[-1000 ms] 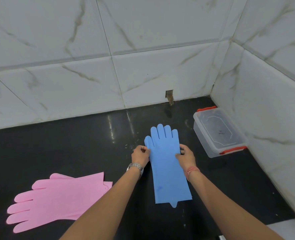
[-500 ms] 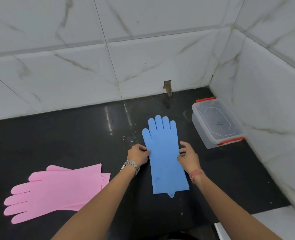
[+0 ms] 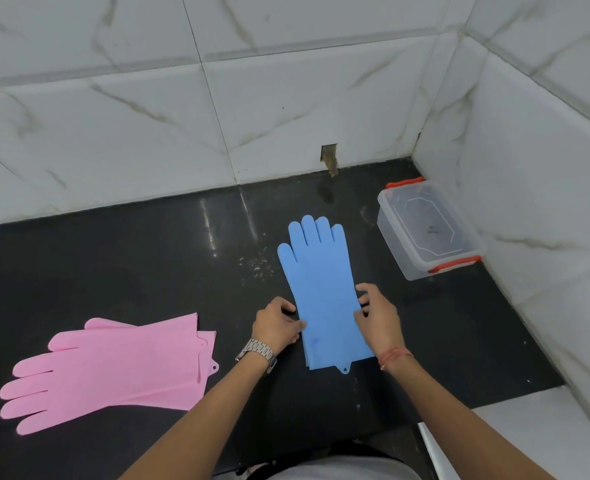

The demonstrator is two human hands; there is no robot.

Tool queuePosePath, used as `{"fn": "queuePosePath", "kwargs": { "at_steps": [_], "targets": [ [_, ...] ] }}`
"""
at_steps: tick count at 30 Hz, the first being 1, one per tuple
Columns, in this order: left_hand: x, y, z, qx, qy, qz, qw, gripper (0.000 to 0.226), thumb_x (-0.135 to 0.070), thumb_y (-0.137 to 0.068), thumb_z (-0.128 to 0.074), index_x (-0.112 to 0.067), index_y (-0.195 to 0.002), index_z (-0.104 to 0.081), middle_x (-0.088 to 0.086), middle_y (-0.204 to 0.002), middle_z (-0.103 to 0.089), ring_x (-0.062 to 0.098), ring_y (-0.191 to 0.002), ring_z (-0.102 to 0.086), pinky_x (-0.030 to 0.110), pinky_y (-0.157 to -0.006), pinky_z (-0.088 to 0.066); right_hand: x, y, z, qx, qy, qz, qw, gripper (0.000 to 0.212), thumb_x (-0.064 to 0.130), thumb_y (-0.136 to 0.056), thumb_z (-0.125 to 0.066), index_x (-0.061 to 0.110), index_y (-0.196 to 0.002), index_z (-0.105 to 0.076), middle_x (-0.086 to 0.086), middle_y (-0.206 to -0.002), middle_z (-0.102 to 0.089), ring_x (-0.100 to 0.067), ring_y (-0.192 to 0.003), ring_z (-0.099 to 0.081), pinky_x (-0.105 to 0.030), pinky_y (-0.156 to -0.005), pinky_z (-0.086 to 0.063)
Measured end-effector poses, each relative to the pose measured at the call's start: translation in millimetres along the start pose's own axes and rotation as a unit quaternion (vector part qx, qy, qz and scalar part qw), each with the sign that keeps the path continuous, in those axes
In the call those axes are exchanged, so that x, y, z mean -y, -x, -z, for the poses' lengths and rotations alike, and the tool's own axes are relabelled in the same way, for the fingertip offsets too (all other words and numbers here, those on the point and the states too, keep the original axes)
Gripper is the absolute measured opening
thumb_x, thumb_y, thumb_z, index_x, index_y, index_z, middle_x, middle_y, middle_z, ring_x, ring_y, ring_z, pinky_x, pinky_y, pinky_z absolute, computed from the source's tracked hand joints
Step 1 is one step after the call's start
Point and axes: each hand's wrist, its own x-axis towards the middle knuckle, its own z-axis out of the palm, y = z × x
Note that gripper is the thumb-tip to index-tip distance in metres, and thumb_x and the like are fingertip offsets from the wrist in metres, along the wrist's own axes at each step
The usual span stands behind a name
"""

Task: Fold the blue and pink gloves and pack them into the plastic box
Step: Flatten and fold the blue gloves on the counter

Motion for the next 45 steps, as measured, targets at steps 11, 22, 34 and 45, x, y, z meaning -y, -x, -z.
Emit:
{"fn": "queuePosePath", "kwargs": {
  "at_steps": [11,22,34,45],
  "targets": [
    [5.9,12.2,-1.1,-0.019,-0.022,-0.100,0.995,0.019,-0.021,-0.084,-0.070,-0.024,-0.095,-0.055,-0.006,-0.088,-0.066,0.014,-0.077,-0.068,0.032,-0.074,-0.058,-4.4,45.9,7.7,0.070,-0.127,-0.020,0.989,0.034,0.013,-0.092,-0.059,0.025,-0.115,-0.038,0.000,-0.099,-0.070,-0.008,-0.088,-0.069,-0.012,-0.060,-0.052],
    [40.9,12.4,23.1,0.065,-0.316,-0.454,0.831,0.094,0.008,-0.067,-0.050,-0.037,-0.146,-0.028,-0.017,-0.156,-0.021,0.009,-0.145,-0.017,0.028,-0.111,-0.019,27.6,100.0,23.5,0.172,-0.400,-0.090,0.896,0.025,0.007,-0.094,-0.053,0.020,-0.096,-0.074,-0.007,-0.075,-0.066,-0.016,-0.053,-0.056,-0.023,-0.044,-0.035],
    [42.2,31.3,3.8,0.069,-0.096,-0.325,0.938,0.032,-0.046,-0.095,-0.049,-0.018,-0.100,-0.064,0.000,-0.066,-0.059,0.010,-0.058,-0.055,0.025,-0.057,-0.043,47.3,78.3,46.8,0.195,-0.621,-0.183,0.737,0.039,-0.004,-0.088,-0.046,0.009,-0.123,-0.059,-0.009,-0.124,-0.066,-0.011,-0.075,-0.066,-0.015,-0.046,-0.045],
    [10.4,21.8,-6.3,0.016,-0.054,-0.168,0.984,0.031,-0.040,-0.092,-0.058,-0.010,-0.085,-0.057,0.008,-0.074,-0.070,0.025,-0.066,-0.069,0.048,-0.068,-0.056,42.6,4.8,38.6,0.091,-0.265,-0.158,0.947,0.018,0.018,-0.076,-0.078,0.017,-0.093,-0.073,0.000,-0.075,-0.070,-0.007,-0.050,-0.055,-0.021,-0.047,-0.040]
  ]
}}
